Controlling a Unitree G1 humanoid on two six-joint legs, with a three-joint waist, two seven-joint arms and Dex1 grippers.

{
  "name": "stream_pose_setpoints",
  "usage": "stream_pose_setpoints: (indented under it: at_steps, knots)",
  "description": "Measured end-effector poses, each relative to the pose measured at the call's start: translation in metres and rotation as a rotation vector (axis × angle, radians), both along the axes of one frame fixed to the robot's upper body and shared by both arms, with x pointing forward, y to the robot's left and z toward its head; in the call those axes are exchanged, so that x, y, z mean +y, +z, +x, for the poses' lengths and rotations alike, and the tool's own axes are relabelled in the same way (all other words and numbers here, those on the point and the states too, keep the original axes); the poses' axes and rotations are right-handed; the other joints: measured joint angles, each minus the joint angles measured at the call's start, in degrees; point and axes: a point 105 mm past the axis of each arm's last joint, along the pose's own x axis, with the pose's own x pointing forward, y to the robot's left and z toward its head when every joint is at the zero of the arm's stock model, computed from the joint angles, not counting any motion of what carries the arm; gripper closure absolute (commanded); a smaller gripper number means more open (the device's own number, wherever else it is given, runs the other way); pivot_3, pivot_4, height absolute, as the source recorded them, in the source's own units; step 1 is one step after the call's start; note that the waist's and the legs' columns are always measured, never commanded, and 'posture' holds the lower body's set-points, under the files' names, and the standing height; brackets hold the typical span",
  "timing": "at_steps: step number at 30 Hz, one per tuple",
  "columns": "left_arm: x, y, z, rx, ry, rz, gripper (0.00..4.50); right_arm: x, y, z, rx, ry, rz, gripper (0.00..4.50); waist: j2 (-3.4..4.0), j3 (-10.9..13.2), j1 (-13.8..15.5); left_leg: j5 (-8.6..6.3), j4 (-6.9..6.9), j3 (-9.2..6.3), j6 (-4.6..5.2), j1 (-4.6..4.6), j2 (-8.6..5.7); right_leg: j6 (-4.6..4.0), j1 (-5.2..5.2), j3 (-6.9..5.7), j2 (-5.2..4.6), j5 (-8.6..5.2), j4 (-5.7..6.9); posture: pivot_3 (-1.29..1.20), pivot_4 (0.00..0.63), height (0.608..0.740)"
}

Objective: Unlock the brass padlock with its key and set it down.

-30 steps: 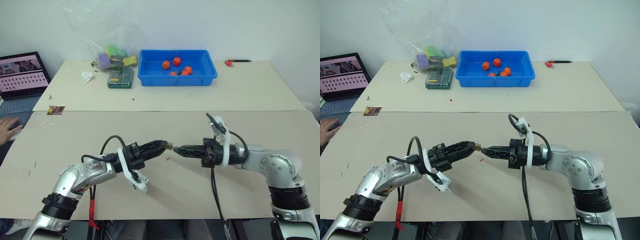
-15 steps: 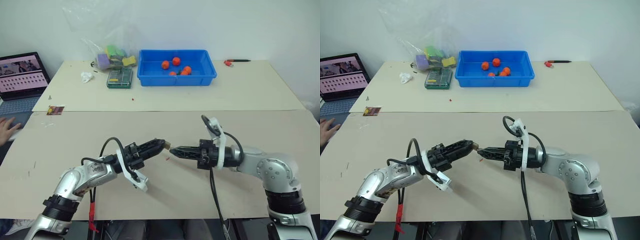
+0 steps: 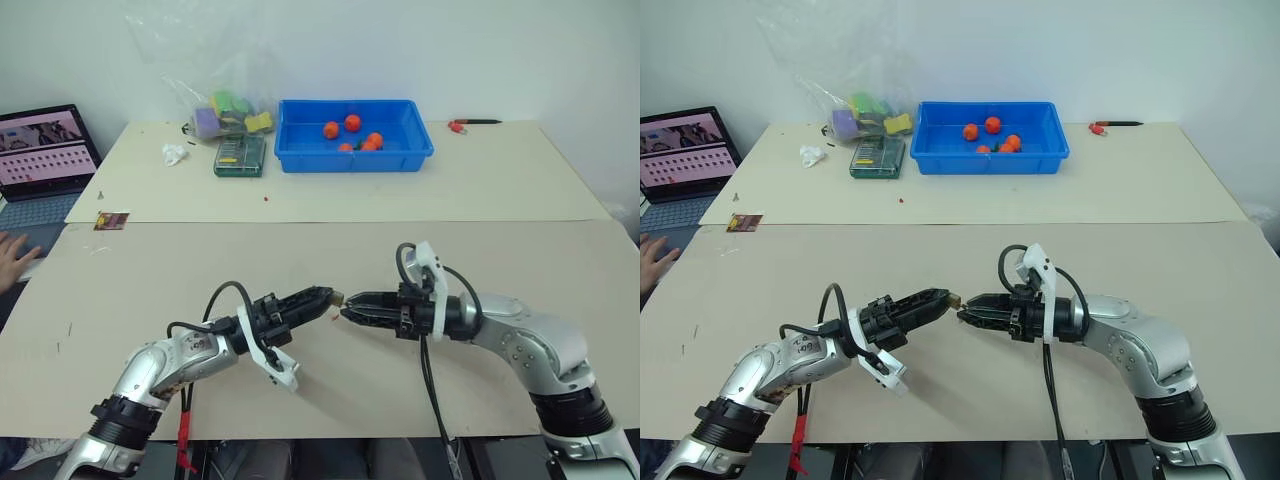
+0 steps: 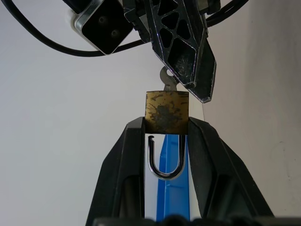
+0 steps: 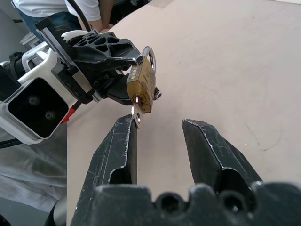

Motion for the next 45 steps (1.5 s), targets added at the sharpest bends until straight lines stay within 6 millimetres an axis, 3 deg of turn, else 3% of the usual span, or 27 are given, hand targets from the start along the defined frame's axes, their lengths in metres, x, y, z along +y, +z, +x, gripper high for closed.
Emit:
stream_pose_setpoints:
  at_steps: [3, 7, 10, 20, 45]
  knots:
    - [0.003, 0.001, 0.002, 0.053, 0.018, -0.053, 3.68, 0.000, 0.002, 0.001, -0.010, -0.011, 0.006, 2.69, 0.00, 0.0, 0.0, -0.01, -0.01, 0.00, -0.01, 0.01, 0.00, 0.00, 0.00, 0.00, 0.00, 0.00, 0.00, 0.00, 0.150, 0.740]
    - [0.011, -0.006, 0.016, 0.261, 0.095, -0.169, 3.68, -0.001, 0.005, 0.006, -0.041, -0.058, -0.001, 2.69, -0.01, 0.0, 0.0, -0.01, 0.00, -0.03, -0.01, 0.01, 0.02, 0.01, -0.03, -0.02, 0.02, -0.01, 0.03, 0.00, 0.150, 0.740]
    - [0.011, -0.003, 0.017, 0.283, 0.085, -0.175, 3.68, 0.000, 0.006, 0.006, -0.051, -0.059, 0.001, 2.69, 0.00, 0.0, 0.0, -0.01, 0.00, -0.02, -0.01, 0.01, 0.01, 0.00, -0.01, -0.02, 0.02, 0.00, 0.01, 0.00, 0.150, 0.740]
    - [0.004, -0.002, 0.015, 0.299, 0.052, -0.150, 3.68, 0.001, 0.030, 0.011, -0.096, -0.063, 0.052, 2.69, 0.00, 0.0, 0.0, -0.01, -0.01, -0.01, -0.02, 0.01, 0.02, -0.01, -0.01, -0.01, 0.02, 0.00, -0.01, 0.00, 0.150, 0.740]
    - [0.000, 0.003, 0.013, 0.291, 0.044, -0.141, 3.68, 0.021, 0.025, 0.009, -0.063, -0.021, 0.039, 2.69, 0.00, 0.0, 0.0, -0.01, -0.01, -0.01, -0.01, 0.00, 0.01, -0.02, -0.01, -0.01, 0.02, 0.00, -0.01, 0.00, 0.150, 0.740]
